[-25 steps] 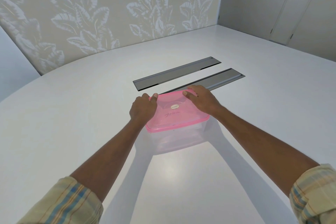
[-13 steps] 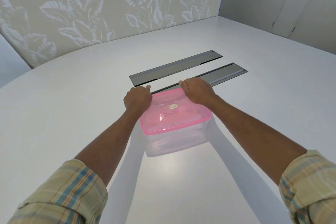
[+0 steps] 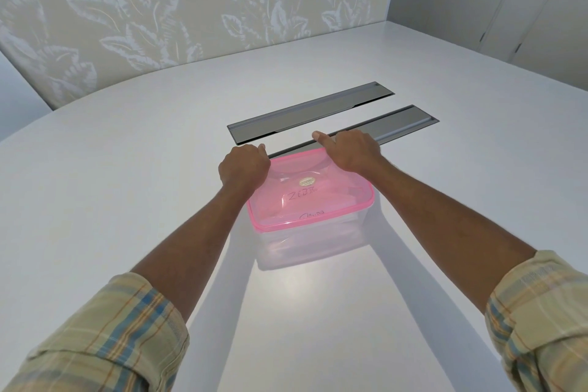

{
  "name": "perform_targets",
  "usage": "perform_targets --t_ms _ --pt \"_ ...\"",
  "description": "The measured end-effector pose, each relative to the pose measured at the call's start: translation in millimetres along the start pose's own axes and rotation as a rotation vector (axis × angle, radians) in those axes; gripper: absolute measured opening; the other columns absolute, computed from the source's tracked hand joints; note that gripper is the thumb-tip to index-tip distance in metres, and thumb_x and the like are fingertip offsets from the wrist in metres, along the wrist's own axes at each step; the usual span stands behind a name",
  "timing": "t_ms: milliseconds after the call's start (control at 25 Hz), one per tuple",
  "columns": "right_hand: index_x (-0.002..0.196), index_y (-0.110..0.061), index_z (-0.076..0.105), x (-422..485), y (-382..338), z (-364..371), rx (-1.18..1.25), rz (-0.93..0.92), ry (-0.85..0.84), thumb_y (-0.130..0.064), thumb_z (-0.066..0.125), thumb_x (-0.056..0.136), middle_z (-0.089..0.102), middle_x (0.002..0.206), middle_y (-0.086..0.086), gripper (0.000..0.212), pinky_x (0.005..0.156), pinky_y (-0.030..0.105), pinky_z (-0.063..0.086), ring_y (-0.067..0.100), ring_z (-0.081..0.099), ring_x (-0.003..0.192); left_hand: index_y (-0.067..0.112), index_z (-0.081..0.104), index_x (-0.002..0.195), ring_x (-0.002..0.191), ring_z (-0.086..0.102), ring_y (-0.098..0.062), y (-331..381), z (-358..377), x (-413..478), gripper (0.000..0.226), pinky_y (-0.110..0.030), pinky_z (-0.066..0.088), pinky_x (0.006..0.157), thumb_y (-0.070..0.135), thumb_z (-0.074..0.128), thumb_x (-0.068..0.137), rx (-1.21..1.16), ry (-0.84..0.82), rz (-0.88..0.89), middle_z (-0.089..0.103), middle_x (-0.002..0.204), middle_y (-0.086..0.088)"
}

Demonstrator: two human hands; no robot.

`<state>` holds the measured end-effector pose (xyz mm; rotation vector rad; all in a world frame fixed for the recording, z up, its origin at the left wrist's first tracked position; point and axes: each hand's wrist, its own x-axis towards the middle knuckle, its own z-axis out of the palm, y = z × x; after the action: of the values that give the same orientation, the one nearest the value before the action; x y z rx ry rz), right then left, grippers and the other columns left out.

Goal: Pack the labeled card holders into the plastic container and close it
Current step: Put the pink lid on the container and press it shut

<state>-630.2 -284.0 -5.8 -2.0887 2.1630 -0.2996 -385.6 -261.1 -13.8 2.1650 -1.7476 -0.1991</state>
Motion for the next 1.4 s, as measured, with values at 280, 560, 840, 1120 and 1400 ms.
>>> perform_targets --t_ms 280,560,840,1120,1400 --pt "0.128 -0.001 0.065 11 3 0 -0.001 -0.056 -0.085 -0.043 0.016 0.11 0.067 0.129 0.028 0.067 0.101 0.047 0.046 0.044 0.061 0.12 0.007 0.074 0.102 0.085 0.051 -0.034 -2 -1 -3 0.057 -0.037 0.039 0.077 0.042 0.03 0.108 -0.024 -0.013 -0.032 0.07 0.106 -0.017" --pt "0.097 -0.012 0.059 13 9 3 0.224 -0.037 -0.152 -0.049 0.025 0.108 0.064 0.095 0.016 0.052 0.082 0.041 0.047 0.042 0.064 0.097 0.003 0.071 0.115 0.108 0.062 -0.041 -4 3 4 0.055 -0.039 0.041 0.083 0.038 0.03 0.107 -0.055 -0.087 -0.089 0.068 0.122 -0.022" --pt "0.097 -0.009 0.054 16 7 3 0.218 -0.048 -0.203 -0.03 0.025 0.113 0.067 0.119 0.029 0.039 0.09 0.041 0.049 0.041 0.063 0.105 0.003 0.069 0.112 0.115 0.063 -0.043 -9 3 12 0.048 -0.041 0.045 0.089 0.034 0.033 0.108 -0.154 -0.138 -0.12 0.067 0.126 -0.024" --pt "0.124 0.0 0.061 18 7 5 0.223 0.028 -0.255 -0.029 0.029 0.113 0.064 0.132 0.027 0.044 0.092 0.04 0.049 0.045 0.062 0.119 0.003 0.069 0.117 0.118 0.063 -0.043 -8 3 12 0.048 -0.043 0.048 0.093 0.034 0.033 0.107 -0.168 -0.146 -0.141 0.066 0.128 -0.024" --pt "0.101 -0.012 0.07 7 7 1 0.254 0.096 -0.148 -0.065 0.033 0.101 0.068 0.114 0.014 0.064 0.084 0.039 0.046 0.036 0.064 0.104 0.009 0.072 0.112 0.108 0.067 -0.042 -5 -1 -1 0.051 -0.04 0.041 0.081 0.043 0.034 0.107 -0.163 0.002 -0.172 0.072 0.118 -0.018"
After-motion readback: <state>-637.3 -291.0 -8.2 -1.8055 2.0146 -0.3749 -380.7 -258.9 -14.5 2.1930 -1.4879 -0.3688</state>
